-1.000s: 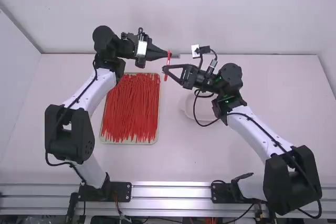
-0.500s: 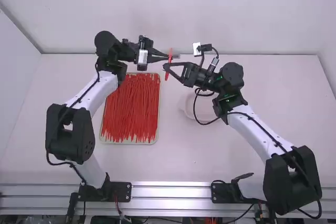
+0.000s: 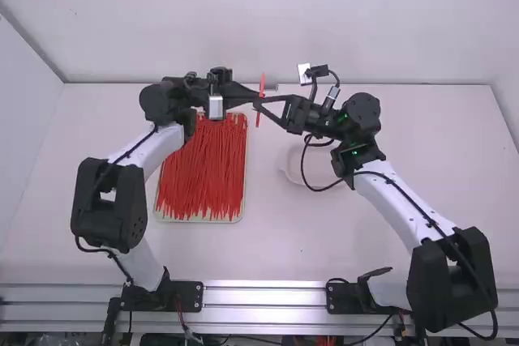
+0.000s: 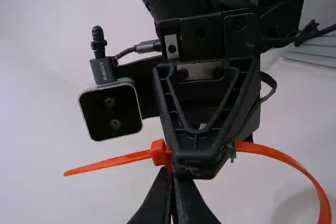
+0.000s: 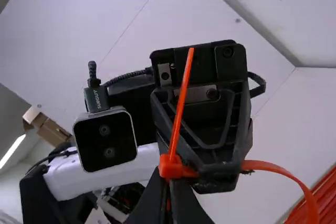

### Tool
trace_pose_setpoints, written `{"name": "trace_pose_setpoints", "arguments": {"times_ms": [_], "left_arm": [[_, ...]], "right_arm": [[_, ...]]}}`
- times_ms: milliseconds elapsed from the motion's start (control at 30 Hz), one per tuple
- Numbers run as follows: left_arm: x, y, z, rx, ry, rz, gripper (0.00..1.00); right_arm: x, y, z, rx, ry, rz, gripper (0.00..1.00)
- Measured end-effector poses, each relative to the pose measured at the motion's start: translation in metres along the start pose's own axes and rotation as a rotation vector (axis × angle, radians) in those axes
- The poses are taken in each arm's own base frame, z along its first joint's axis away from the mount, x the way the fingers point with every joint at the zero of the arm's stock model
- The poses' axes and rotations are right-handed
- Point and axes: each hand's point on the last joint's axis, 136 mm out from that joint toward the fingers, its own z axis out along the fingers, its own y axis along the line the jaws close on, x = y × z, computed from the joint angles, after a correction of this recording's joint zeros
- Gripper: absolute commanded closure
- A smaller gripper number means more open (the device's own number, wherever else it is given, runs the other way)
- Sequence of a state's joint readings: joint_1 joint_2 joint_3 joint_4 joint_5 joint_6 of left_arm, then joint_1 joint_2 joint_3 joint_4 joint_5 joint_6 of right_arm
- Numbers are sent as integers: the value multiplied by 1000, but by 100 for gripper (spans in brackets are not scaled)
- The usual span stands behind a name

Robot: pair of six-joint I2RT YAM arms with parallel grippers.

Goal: Fasten the cable tie

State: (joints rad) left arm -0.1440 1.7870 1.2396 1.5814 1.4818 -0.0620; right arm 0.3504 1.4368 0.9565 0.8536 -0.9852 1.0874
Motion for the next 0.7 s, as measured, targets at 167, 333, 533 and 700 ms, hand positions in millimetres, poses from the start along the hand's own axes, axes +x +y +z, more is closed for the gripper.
{"name": "trace_pose_setpoints", "arguments": {"times_ms": [167,333,533,700], "left_arm": [[6,0,-3,-4,8,-121,98],[12,-1,-14,-7,30,-241,98],[8,-9,-9,42,30,-386,98],[7,-10,-8,44,32,-498,98]], "right_arm": [[-1,11,-1,-29,18,-69,1],[-6,24,-7,-55,33,-150,1],[-25,-7,-26,28,-20,-129,2],[-25,-7,-28,29,-16,-117,2]]}}
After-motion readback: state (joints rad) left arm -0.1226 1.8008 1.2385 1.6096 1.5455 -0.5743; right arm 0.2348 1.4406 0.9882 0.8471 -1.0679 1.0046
